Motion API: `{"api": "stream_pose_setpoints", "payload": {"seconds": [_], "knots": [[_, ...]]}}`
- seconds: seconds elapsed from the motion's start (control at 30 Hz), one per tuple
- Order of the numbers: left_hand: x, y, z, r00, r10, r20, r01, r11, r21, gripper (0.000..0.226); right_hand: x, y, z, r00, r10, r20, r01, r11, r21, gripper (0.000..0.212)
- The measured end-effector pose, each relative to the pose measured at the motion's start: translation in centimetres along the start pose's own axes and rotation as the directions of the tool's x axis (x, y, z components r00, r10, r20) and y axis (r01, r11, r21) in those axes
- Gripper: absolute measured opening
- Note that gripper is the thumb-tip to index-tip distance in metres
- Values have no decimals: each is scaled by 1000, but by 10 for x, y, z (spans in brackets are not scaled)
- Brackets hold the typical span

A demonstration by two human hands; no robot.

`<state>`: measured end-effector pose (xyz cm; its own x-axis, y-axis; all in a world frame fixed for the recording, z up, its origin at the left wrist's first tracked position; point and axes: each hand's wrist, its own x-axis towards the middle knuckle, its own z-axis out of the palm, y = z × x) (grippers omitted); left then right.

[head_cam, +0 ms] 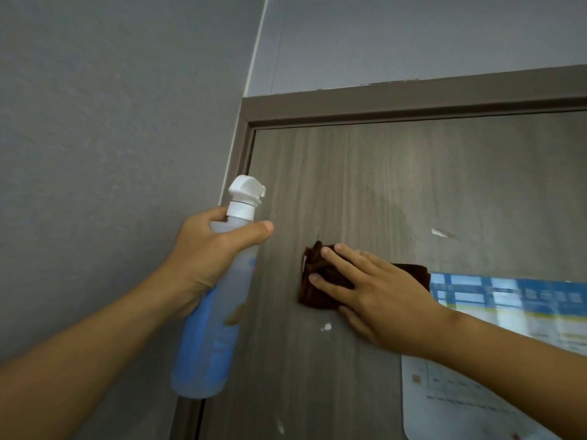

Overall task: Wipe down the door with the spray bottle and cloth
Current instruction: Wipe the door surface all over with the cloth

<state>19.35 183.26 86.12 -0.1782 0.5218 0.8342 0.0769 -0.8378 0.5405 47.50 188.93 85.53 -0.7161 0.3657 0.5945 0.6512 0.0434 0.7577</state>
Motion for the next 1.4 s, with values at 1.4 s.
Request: {"api": "stream_pose_setpoints", "payload": {"seconds": [1.4], "knots": [[3, -4, -4, 999, 36, 11, -35, 997, -64, 31, 108, 47, -34, 931, 364, -29, -361, 930, 73, 67]]}}
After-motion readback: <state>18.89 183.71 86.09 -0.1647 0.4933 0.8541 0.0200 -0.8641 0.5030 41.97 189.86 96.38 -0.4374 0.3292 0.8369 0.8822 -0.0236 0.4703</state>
